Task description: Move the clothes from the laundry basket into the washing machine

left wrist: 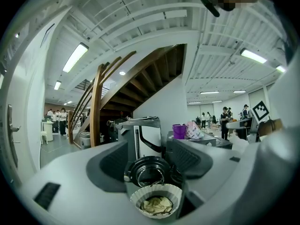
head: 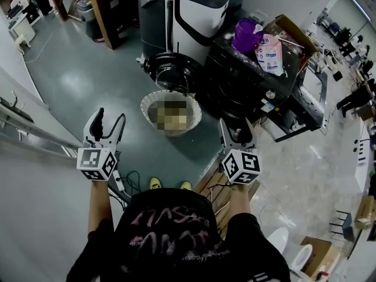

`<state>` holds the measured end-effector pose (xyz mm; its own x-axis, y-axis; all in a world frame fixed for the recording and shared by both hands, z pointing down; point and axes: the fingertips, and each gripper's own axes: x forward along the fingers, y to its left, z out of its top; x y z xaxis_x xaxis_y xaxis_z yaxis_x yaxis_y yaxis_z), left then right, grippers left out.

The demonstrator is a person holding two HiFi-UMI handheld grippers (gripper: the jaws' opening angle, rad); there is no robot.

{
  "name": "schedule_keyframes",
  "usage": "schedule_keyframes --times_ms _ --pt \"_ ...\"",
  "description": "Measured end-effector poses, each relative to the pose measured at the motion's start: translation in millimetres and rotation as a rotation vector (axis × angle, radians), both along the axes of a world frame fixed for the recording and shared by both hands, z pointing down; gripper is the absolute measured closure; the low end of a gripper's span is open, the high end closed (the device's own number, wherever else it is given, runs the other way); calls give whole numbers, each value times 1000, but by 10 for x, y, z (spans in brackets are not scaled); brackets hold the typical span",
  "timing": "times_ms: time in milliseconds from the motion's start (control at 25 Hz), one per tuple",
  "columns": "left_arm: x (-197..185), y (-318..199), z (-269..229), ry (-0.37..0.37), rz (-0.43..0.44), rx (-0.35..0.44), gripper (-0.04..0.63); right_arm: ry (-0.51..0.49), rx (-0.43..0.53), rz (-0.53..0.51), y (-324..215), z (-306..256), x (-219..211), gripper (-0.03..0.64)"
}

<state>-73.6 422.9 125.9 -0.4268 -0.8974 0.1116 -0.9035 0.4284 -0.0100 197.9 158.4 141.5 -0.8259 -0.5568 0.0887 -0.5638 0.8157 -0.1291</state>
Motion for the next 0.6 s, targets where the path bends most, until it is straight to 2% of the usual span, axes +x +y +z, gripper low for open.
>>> schedule_keyframes --times_ms 360,600 --pt "150 -141 -13 4 16 -10 298 -5 -26 -12 -98 67 138 302" --pt "394 -343 -48 -25 36 -35 298 -21 -35 -40 -238 78 264 302"
